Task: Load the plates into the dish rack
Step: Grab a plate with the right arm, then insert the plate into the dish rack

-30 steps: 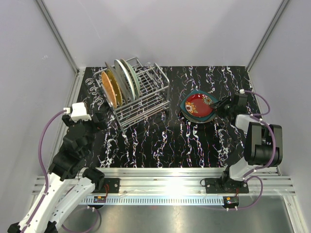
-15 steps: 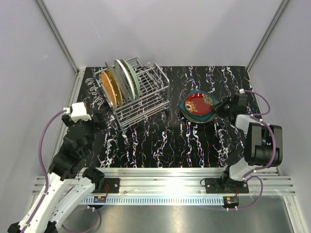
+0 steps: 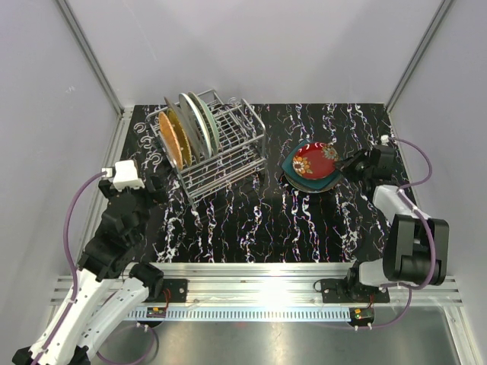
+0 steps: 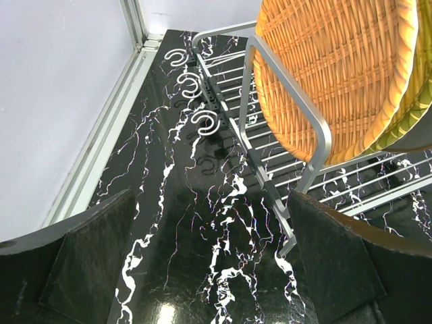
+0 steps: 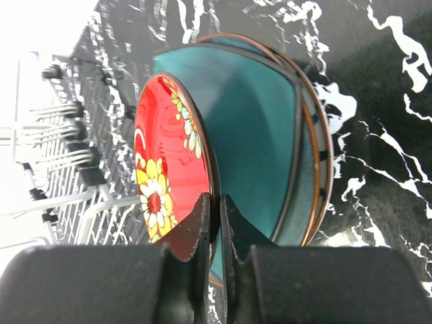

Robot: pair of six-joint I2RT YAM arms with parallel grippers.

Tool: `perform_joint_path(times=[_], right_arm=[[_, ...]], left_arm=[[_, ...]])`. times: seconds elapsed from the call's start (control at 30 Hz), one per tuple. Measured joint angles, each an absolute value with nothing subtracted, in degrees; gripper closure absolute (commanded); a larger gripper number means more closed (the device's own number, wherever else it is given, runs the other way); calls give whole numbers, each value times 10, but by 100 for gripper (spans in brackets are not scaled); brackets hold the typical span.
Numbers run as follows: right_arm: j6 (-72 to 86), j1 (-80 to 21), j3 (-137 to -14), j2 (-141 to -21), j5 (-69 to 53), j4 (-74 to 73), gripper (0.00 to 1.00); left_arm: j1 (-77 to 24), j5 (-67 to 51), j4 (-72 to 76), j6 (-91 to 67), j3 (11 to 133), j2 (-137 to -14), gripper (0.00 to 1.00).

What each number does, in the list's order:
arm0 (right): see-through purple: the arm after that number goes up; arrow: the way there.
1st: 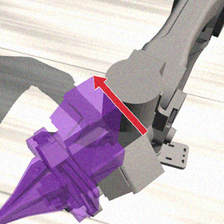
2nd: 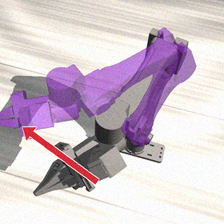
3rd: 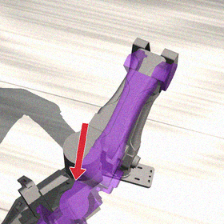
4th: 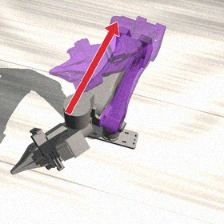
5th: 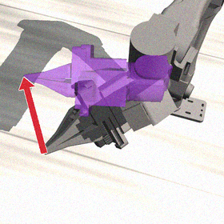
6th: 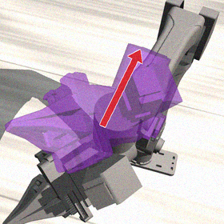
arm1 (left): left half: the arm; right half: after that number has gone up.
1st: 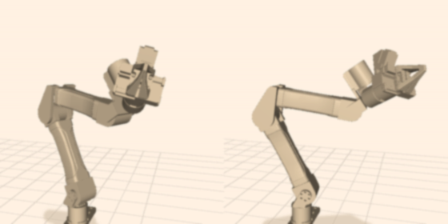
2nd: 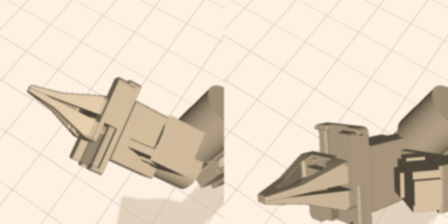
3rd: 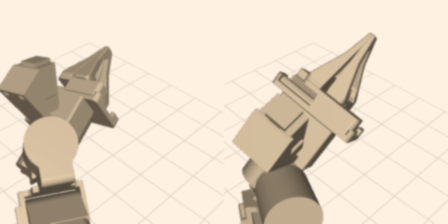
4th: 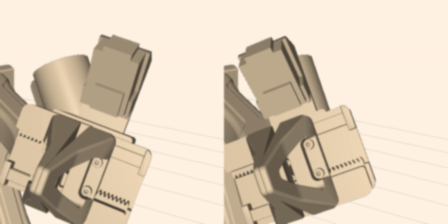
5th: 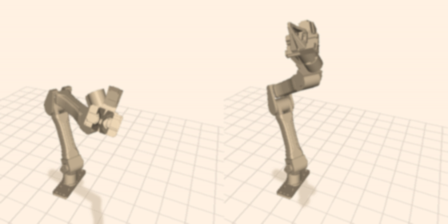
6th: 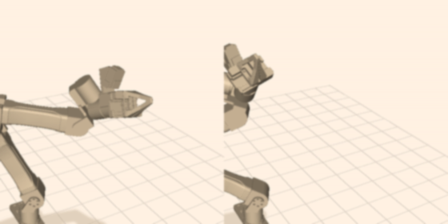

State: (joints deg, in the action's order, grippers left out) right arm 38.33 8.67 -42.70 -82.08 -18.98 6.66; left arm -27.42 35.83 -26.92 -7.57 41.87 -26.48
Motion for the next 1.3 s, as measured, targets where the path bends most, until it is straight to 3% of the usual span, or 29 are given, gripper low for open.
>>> perform_joint_path(times=[0.6,1.0,1.3], right_arm=[[351,52,-452,-613,-195,-16,100],[311,-138,-621,-618,-135,-77,100],[297,-246,-713,-708,-35,-120,100]], left_arm=[[-274,367,-269,-76,418,-272,1],[-274,378,-269,-75,418,-272,1],[-274,378,-269,-75,418,-272,1]])
